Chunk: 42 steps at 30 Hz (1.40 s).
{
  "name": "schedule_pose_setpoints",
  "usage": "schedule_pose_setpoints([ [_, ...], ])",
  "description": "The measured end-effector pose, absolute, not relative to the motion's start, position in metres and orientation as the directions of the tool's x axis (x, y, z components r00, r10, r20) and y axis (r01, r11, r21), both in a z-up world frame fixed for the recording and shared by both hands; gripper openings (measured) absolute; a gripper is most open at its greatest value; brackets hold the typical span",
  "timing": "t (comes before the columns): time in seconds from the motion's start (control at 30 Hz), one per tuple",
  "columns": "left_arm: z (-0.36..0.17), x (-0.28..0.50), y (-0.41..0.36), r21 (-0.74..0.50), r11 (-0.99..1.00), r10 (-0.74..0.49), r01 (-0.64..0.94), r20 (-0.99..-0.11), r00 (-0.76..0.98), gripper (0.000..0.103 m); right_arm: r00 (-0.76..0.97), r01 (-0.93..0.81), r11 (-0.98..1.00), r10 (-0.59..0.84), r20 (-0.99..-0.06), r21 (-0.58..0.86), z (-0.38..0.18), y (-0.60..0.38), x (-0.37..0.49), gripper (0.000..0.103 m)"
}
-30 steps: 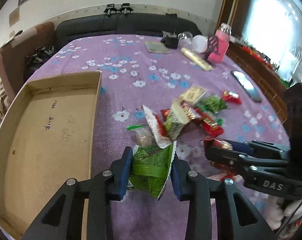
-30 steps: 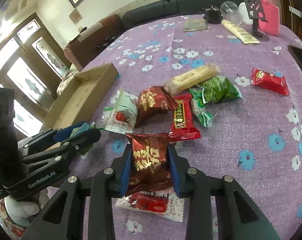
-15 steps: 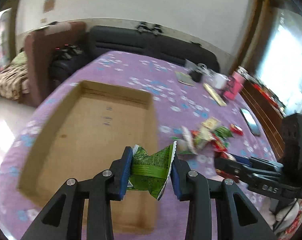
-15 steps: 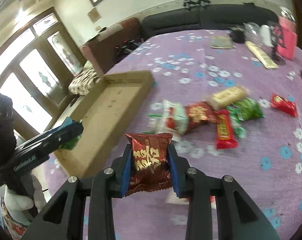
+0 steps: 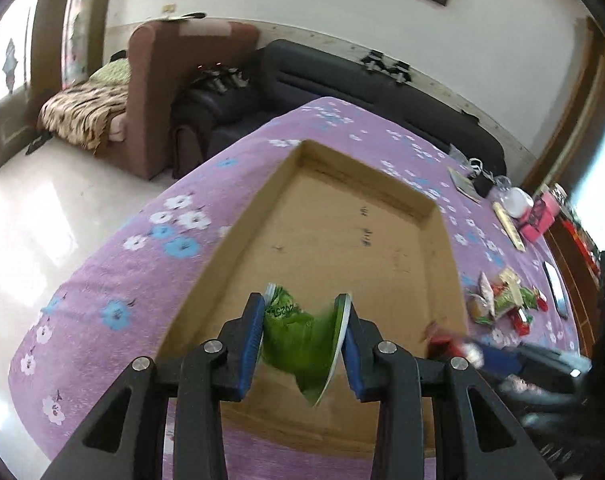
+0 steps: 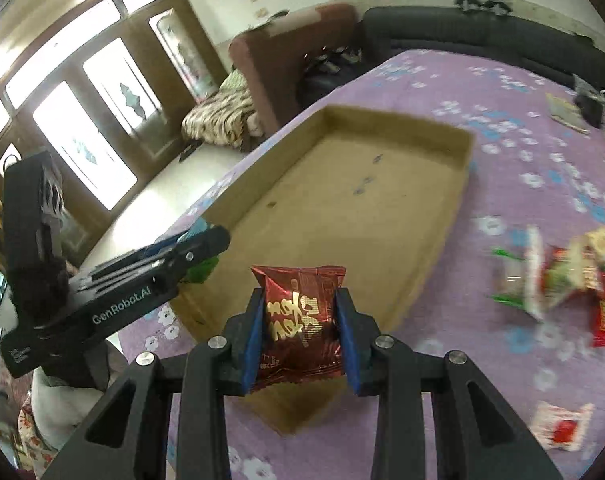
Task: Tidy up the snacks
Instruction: 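Carry both snacks over the cardboard tray and open both tools to drop them, then move both tools back to the snack pile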
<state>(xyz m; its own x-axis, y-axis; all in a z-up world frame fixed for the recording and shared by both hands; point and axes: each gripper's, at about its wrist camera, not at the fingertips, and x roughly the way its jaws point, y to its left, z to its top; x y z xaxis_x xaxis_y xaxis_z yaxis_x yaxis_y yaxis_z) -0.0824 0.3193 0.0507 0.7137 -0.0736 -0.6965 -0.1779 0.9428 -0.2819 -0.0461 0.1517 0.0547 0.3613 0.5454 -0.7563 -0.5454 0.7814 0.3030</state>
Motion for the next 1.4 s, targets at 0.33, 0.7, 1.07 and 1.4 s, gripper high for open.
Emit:
schedule_pose_setpoints([
  [0.33,0.054,-0.096,0.343,-0.378,0.906,-0.114,-0.192,-0.652,0.749,0.055,0.335,-0.57,0.774,0.524,-0.783,0.275,0.035,0.186,-0.044,0.035],
  [0.7,0.086,-0.114,0.323,-0.436,0.893,-0.181,-0.114,-0.578,0.796,0.068,0.46,-0.466,0.82,0.545,-0.701,0.331,0.075,0.097,-0.046,0.042],
  [1.07,0.095,-0.106,0.251,-0.401,0.916,-0.274,0.019,-0.59,0.76,0.072,0.538,-0.186,0.929,0.369,-0.758,0.321,0.046,-0.09,-0.041,0.045],
  [1.4,0.085,-0.085,0.163,-0.333,0.929,-0.354,0.165,-0.657,0.666,0.072,0.512,-0.215,0.886,0.461,-0.725,0.412,0.013,-0.102,-0.031,0.046],
])
